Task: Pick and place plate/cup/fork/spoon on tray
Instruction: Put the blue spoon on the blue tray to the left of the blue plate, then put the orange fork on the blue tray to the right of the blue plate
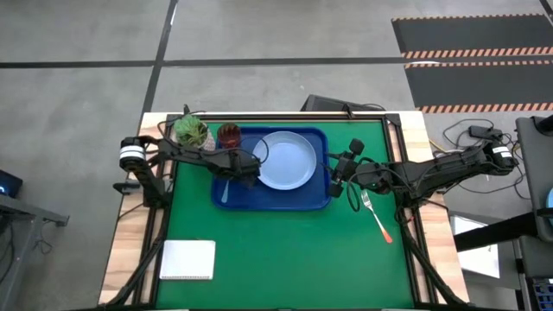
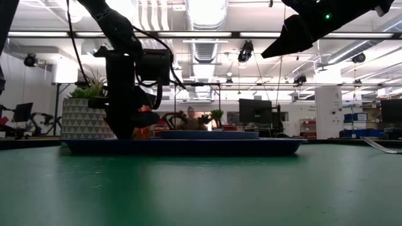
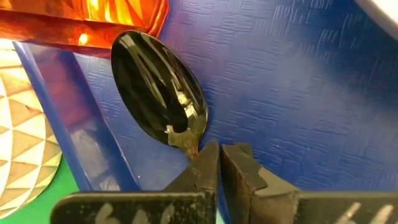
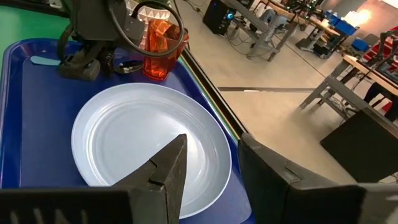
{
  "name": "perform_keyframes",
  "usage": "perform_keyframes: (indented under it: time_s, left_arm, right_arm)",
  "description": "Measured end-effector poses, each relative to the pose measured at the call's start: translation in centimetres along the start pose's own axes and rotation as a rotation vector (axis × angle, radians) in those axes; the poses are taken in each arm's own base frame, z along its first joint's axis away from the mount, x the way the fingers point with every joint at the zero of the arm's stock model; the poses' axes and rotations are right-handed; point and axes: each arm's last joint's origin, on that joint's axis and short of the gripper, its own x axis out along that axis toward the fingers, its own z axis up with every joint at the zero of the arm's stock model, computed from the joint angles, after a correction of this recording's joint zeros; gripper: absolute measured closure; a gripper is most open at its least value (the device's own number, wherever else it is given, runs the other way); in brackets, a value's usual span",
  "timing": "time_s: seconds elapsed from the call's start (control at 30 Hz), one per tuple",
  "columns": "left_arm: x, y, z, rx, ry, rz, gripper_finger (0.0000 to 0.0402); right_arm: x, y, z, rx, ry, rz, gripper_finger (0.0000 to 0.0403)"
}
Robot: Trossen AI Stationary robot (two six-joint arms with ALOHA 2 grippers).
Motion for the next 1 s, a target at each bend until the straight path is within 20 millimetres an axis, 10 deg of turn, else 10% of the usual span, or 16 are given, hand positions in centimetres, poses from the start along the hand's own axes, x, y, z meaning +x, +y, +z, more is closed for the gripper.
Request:
perform_keyframes:
  time_s: [0.37, 1.0]
  left_arm:
    - [-1.5, 0.1, 0.5, 0.005, -0.003, -0.007, 0.0402]
    - [-12.7, -1.4, -2.4, 0.257, -0.534, -0.455, 0.0402]
  right_arm:
    - [0.0, 0.0, 0.0, -0.001, 0.002, 0.000, 0.0273]
    - [0.0, 0.9, -0.5, 0.207, 0.023, 0.241, 0.0318]
